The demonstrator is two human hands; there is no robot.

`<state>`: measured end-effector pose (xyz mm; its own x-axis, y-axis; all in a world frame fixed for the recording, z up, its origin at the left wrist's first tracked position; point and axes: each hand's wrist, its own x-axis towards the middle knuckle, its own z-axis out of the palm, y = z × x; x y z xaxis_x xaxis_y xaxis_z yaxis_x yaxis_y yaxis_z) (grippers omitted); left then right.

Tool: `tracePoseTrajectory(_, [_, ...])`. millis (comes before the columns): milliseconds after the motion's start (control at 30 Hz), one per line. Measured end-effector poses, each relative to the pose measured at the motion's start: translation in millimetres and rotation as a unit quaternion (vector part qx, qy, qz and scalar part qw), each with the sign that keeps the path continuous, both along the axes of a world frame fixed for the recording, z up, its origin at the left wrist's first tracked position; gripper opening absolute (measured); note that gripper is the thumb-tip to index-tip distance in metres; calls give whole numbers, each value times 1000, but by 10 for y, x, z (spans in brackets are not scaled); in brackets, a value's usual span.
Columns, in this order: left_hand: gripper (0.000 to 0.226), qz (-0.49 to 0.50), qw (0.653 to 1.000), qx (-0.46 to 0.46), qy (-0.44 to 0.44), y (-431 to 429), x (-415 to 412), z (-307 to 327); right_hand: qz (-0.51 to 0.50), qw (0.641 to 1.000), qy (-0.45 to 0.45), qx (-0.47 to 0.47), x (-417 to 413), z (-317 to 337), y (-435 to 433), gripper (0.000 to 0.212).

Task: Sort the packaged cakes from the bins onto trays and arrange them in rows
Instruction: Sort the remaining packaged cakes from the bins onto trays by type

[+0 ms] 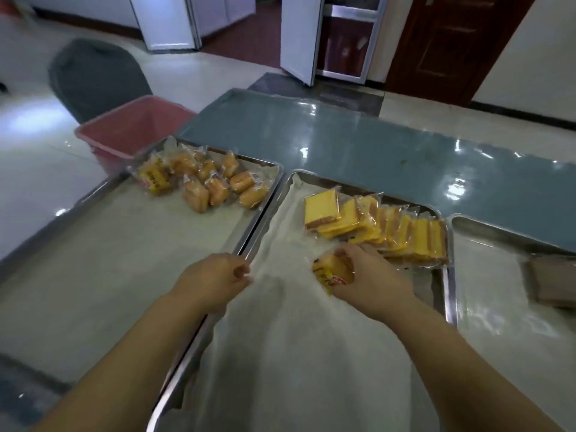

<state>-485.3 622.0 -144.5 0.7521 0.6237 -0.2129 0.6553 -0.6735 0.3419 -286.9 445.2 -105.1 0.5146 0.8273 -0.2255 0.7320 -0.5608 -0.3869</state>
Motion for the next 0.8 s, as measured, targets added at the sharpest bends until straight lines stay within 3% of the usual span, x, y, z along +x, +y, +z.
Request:
tracePoseTrajectory(233, [24,59,998,1,3,721,-699,-33,58,998,-2,38,-455,55,882,63])
tracePoseTrajectory(400, [25,40,999,-1,21,1329,-916,-101,53,997,-23,56,-819,-22,1727,60])
tracePoseTrajectory(667, [22,-1,999,3,39,2002,-1075,-224,84,988,-125,-34,-981,-341,2693,56])
tracePoseTrajectory(800, [18,-8,999,7,31,2113,-1076,-271,102,973,-187,-94,-1032,-479,2900,66])
